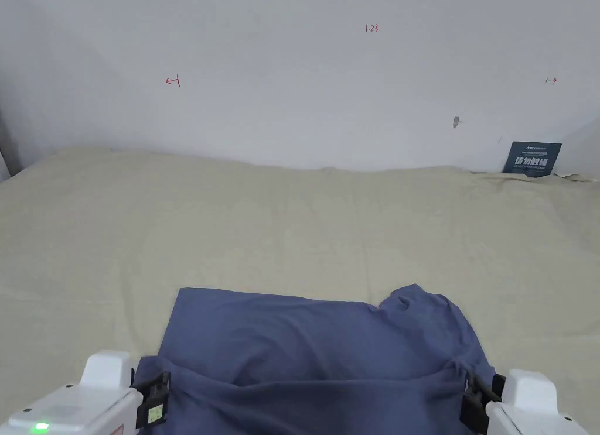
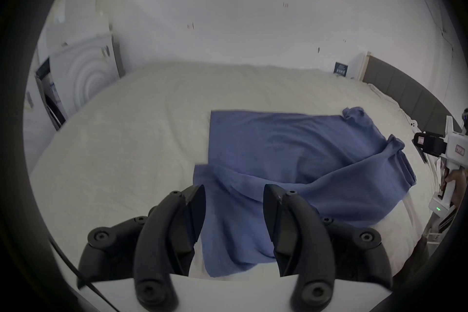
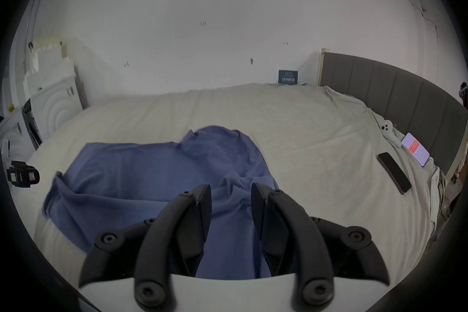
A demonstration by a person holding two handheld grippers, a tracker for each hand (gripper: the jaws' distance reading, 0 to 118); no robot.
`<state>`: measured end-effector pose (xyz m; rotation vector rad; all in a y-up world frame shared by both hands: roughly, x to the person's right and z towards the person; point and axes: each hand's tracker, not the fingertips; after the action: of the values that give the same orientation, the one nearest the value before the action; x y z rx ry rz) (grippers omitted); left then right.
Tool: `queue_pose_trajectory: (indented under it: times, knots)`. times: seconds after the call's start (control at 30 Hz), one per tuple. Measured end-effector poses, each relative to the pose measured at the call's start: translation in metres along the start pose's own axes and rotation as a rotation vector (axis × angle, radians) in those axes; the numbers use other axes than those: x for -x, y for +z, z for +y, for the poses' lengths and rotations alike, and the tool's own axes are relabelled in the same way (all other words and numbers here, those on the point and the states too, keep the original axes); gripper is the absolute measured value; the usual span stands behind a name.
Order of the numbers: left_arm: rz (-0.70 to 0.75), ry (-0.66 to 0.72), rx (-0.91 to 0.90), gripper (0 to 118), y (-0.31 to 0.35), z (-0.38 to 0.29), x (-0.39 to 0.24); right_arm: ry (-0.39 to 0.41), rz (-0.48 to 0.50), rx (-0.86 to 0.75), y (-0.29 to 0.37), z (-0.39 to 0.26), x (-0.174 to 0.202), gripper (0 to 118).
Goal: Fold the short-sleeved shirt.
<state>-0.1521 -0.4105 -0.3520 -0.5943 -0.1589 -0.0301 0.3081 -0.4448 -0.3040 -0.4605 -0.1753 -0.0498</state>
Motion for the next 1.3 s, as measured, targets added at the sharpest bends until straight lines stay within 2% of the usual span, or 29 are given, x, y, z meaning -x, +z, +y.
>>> queue_pose_trajectory:
  times: [0.1,0.2,0.23,0.27,0.3,0.43,0.5,0.57,0.83,0.9,1.0,1.03,1.07,1.1,1.13,1.17,1.3]
  knots:
    - [0.016,0.028,-0.084,52,0.022,-0.017,-0.001,-0.002,-0.01,-0.058,0.028,-0.012,0.006,35]
    - [0.029,0.017,-0.115,44,0.037,-0.036,-0.005,0.01,-0.007,-0.095,0.054,-0.024,0.011,25]
    - [0.032,0.013,-0.12,44,0.043,-0.042,-0.008,0.016,-0.003,-0.108,0.061,-0.028,0.014,25]
    - [0.032,0.003,-0.124,37,0.047,-0.045,-0.01,0.022,-0.001,-0.122,0.068,-0.032,0.015,15]
    - [0.034,-0.011,-0.127,25,0.045,-0.053,-0.009,0.027,-0.021,-0.138,0.076,-0.036,0.018,5]
    - [0.04,-0.077,-0.115,0,0.05,-0.072,-0.017,0.027,-0.019,-0.142,0.096,-0.045,0.022,0]
    - [0.044,-0.08,-0.106,0,0.052,-0.079,-0.02,0.061,-0.042,-0.144,0.101,-0.047,0.025,0]
    - [0.011,-0.041,-0.106,0,0.054,-0.086,-0.021,0.081,-0.022,-0.156,0.108,-0.05,0.027,0]
    - [0.005,0.101,-0.028,0,0.024,-0.077,0.006,0.087,-0.031,-0.147,0.106,-0.049,0.029,0]
    - [-0.045,0.135,0.042,0,0.005,-0.068,0.02,0.088,-0.033,-0.139,0.103,-0.049,0.028,0]
    - [-0.045,0.172,0.103,0,-0.016,-0.055,0.03,0.084,-0.031,-0.13,0.1,-0.05,0.029,0]
    - [-0.053,0.177,0.143,6,-0.026,-0.05,0.035,0.085,-0.031,-0.127,0.099,-0.051,0.028,0]
    - [-0.05,0.174,0.175,17,-0.034,-0.047,0.039,0.085,-0.03,-0.126,0.098,-0.051,0.028,0]
    - [-0.045,0.168,0.213,38,-0.03,-0.039,0.033,0.086,-0.031,-0.123,0.097,-0.051,0.029,0]
    - [-0.036,0.156,0.243,52,-0.036,-0.037,0.034,0.087,-0.032,-0.121,0.097,-0.05,0.029,0]
    - [-0.016,0.153,0.26,59,-0.041,-0.035,0.035,0.088,-0.031,-0.12,0.097,-0.05,0.028,0]
    - [0.0,0.159,0.34,63,-0.05,-0.031,0.025,0.085,-0.035,-0.112,0.093,-0.052,0.026,0]
